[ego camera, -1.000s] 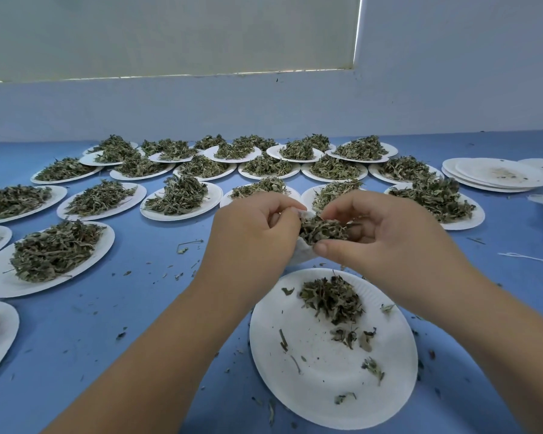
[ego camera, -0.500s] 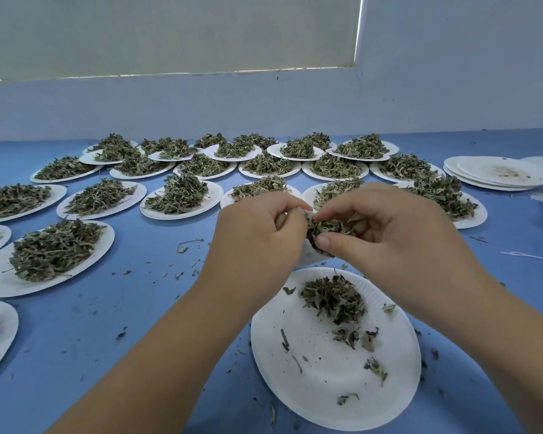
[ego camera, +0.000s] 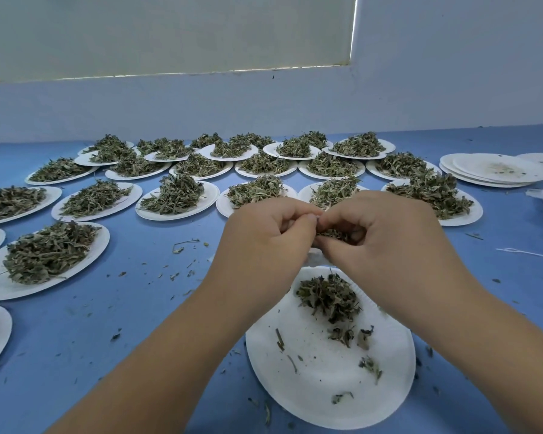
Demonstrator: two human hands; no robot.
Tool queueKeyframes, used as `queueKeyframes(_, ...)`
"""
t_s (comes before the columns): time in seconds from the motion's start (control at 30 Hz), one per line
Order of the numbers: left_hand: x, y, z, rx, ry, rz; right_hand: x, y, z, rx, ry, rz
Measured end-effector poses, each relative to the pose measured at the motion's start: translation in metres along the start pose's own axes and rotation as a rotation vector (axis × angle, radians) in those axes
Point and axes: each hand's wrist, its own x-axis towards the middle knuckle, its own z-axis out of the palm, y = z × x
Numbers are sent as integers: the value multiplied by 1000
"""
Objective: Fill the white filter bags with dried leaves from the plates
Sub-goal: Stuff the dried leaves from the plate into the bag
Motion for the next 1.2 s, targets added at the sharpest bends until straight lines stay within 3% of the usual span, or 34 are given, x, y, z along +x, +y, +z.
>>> queueKeyframes(0.23, 2, -2, -4, 23, 62, -24, 2, 4, -13, 235, -142, 81)
queueKeyframes(0.33, 1, -1, -3, 23, 58, -22, 2, 4, -14, 302, -81, 62)
queueKeyframes(0.53, -2, 2, -1, -18, 13, -20, 0, 2, -5, 51, -4, -90)
queueKeyframes(0.7, 0, 3, -4, 8, 34, -27, 2, 3, -9, 77, -98, -93)
queueKeyframes(0.93, -1, 2, -2, -7, 13, -23, -1, 3, -1, 100, 34, -89)
queueKeyframes(1.2, -1, 5, -3, -58, 25, -70, -1, 5, -5, 64, -26, -143)
